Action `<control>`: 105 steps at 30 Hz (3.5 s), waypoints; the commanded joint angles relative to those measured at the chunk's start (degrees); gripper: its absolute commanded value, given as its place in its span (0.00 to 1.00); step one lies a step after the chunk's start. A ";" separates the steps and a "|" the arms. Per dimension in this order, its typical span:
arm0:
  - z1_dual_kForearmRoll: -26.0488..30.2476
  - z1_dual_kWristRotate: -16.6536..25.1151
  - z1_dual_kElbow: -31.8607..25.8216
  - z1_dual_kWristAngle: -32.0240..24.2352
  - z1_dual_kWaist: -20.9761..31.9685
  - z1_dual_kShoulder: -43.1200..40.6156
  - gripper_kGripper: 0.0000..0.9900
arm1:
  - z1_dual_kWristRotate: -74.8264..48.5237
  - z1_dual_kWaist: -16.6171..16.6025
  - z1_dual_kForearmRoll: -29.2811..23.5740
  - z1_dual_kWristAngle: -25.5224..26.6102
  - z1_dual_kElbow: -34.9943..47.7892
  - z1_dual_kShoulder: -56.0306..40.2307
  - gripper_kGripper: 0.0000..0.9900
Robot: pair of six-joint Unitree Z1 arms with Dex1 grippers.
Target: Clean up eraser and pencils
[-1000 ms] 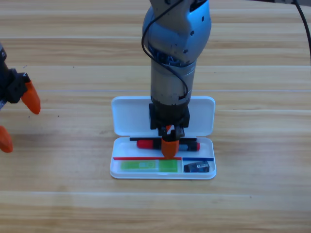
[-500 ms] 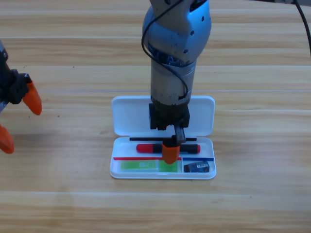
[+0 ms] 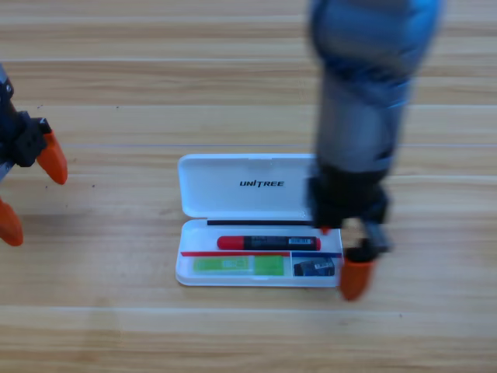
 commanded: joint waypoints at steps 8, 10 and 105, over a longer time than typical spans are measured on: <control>-0.04 2.03 -4.24 -9.46 1.82 3.56 1.00 | -0.13 -5.97 -2.94 1.93 26.61 -28.64 0.92; -1.00 2.82 -4.77 -13.77 2.87 4.35 1.00 | -0.13 -7.29 -4.17 4.83 27.31 -30.66 0.92; -20.16 -1.13 -9.34 -44.88 2.43 27.99 0.00 | 7.95 -8.00 -30.63 28.92 38.21 -37.51 0.94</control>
